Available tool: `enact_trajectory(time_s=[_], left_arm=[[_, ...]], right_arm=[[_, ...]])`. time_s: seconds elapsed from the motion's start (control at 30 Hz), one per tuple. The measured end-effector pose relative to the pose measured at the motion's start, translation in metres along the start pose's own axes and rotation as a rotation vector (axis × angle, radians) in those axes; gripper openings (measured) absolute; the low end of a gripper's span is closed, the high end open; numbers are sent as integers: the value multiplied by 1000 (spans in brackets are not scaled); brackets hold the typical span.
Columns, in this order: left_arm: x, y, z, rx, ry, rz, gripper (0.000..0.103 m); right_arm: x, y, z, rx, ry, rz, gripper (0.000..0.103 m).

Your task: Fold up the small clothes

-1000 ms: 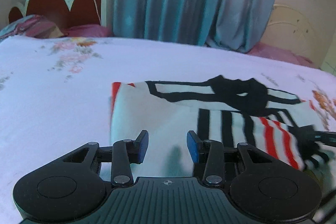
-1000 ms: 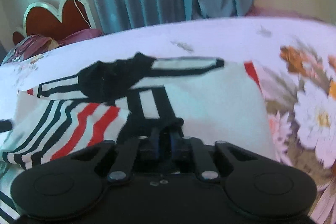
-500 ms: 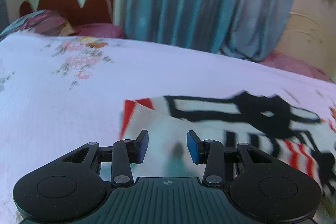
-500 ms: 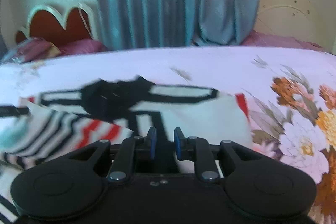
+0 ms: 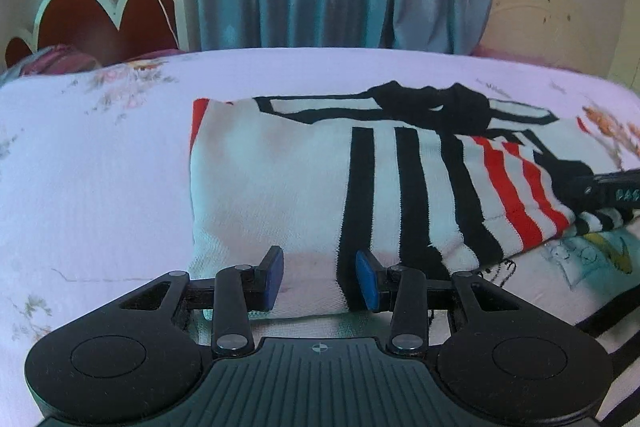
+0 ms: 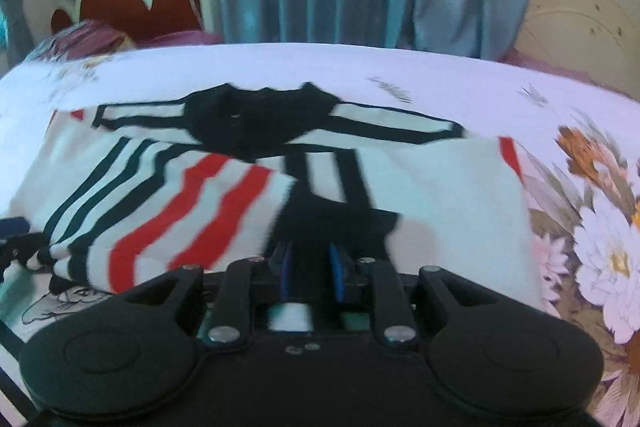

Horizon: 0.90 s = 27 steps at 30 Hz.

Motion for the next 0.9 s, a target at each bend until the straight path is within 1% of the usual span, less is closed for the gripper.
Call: enact_trajectory(time_s=[0.07, 0.1, 0.13, 0.2, 0.23, 0.27, 0.3, 0.33, 0.47, 0.57, 0.63, 0.7, 0.73, 0.77, 0.8, 0.83, 0.9], left_arm=[[-3, -5, -1, 3, -34, -8, 40], [-6, -8, -1, 8, -48, 5, 40], [-8, -12, -1, 11, -60, 19, 40], [-7, -17, 3, 18, -53, 35, 40], [-5, -14, 5, 13, -38, 24, 40], [-1, -7, 6, 1, -28, -3, 40], [1, -2, 6, 1, -32, -14, 40], [2, -1, 4, 1, -43, -6, 40], [-3, -6, 7, -15, -52, -22, 40], [-4, -16, 13, 4, -79, -18, 41], [-2, -22, 24, 24, -78, -19, 41], [0, -26, 38, 45, -61, -26, 43], [2, -28, 46, 56, -53, -34, 49], [4, -30, 54, 70, -48, -39, 58], [6, -32, 61, 79, -44, -38, 61], [7, -34, 67, 83, -39, -35, 63], [9, -35, 79, 89, -22, -35, 63]], right_arm=[[-2, -6, 1, 12, -9, -6, 18], [-3, -9, 0, 15, -15, 2, 19], [-5, -14, -2, 1, -9, 15, 21], [-6, -18, -7, -34, -5, 34, 20], [-5, -18, -12, -39, -18, 31, 20], [-3, -14, -14, -29, -38, 15, 21], [1, -7, -13, -7, -52, -19, 21], [4, -3, -11, -5, -48, -23, 21], [3, -16, -8, -21, -29, -18, 23], [7, -31, -14, -60, -30, 4, 25], [11, -39, -22, -82, -50, 5, 25], [16, -44, -29, -105, -63, -2, 26], [19, -47, -34, -120, -64, -7, 27], [20, -49, -37, -131, -64, -10, 29], [22, -51, -40, -139, -65, -9, 30], [24, -54, -44, -146, -69, -10, 33], [27, -56, -50, -158, -77, -12, 33]])
Point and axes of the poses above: each gripper's, at about its wrist camera, not at the fingertips, and y roughly the way its jaws point, z to its right, x to its underside, the point moved 7 cm from there along y, roughly the way its jaws point, and after that the axes turned 7 degrees about -z, right-handed, at the moved point
